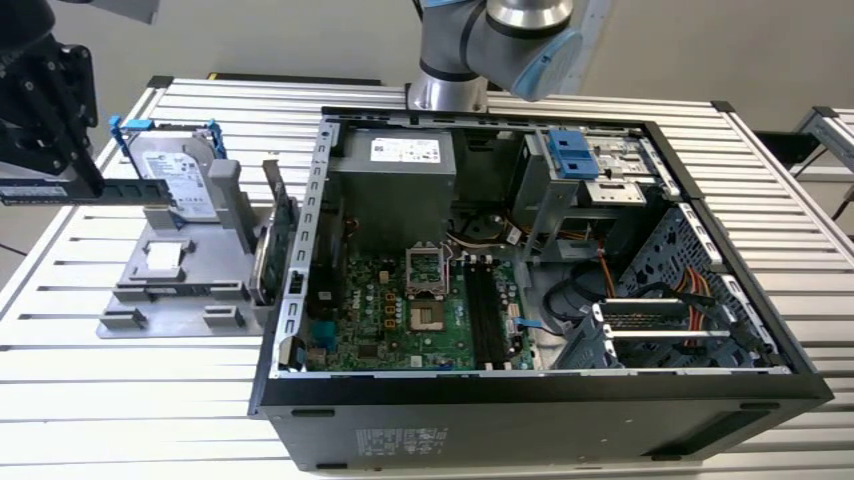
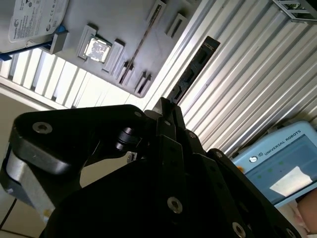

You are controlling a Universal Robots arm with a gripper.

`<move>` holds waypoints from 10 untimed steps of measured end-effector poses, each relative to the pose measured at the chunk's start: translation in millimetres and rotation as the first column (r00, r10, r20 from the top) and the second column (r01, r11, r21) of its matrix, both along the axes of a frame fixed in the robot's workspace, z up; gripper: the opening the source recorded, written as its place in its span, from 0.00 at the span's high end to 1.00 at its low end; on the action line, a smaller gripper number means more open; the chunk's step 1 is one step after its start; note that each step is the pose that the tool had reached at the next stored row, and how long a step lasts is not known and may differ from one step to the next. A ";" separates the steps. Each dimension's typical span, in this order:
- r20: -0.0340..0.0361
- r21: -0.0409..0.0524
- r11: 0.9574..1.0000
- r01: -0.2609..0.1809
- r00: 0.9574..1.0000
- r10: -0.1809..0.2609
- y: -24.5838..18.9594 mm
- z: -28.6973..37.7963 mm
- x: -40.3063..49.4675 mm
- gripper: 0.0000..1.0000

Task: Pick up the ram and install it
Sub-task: 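Pick up the ram and move it above insertion slot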

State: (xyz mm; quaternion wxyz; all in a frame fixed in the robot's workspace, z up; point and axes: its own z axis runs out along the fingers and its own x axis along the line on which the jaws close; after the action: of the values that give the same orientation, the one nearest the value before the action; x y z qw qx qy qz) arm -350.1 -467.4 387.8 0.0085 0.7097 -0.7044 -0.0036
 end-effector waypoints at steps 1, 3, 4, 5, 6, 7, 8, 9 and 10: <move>0.000 0.000 1.000 0.000 1.000 0.000 0.0 0.2 0.0 1.00; 0.000 0.000 1.000 0.000 1.000 0.000 0.0 0.4 0.0 1.00; 0.000 0.000 1.000 0.000 1.000 0.000 0.0 0.4 0.2 1.00; 0.000 0.000 1.000 0.000 1.000 0.000 0.0 0.6 0.8 1.00; 0.000 0.000 1.000 0.000 1.000 0.000 0.0 0.5 1.7 1.00; 0.000 0.000 1.000 0.000 1.000 0.000 0.0 0.4 2.9 1.00; 0.000 0.000 1.000 0.000 1.000 0.000 0.0 0.5 4.2 1.00; 0.000 0.000 1.000 0.000 1.000 0.000 0.1 0.5 5.6 1.00; 0.000 0.000 1.000 0.000 1.000 0.000 0.1 0.4 7.1 1.00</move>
State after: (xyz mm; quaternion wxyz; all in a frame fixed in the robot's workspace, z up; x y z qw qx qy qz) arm -343.1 -467.4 388.2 0.0085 0.7097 -0.7044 -0.0036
